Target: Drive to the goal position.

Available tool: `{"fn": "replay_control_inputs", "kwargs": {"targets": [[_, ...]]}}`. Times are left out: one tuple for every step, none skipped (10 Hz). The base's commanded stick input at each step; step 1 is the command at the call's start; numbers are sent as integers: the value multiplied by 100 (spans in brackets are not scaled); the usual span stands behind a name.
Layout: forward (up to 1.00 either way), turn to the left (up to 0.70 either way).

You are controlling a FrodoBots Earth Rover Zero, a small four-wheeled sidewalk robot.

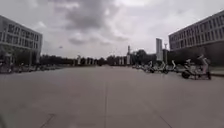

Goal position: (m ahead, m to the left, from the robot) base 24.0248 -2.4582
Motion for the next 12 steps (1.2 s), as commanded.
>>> {"fn": "replay_control_inputs", "kwargs": {"targets": [[70,0],[70,0],[70,0],[70,0],[70,0],[70,0],[70,0],[70,0],[70,0],[70,0],[70,0],[70,0]]}}
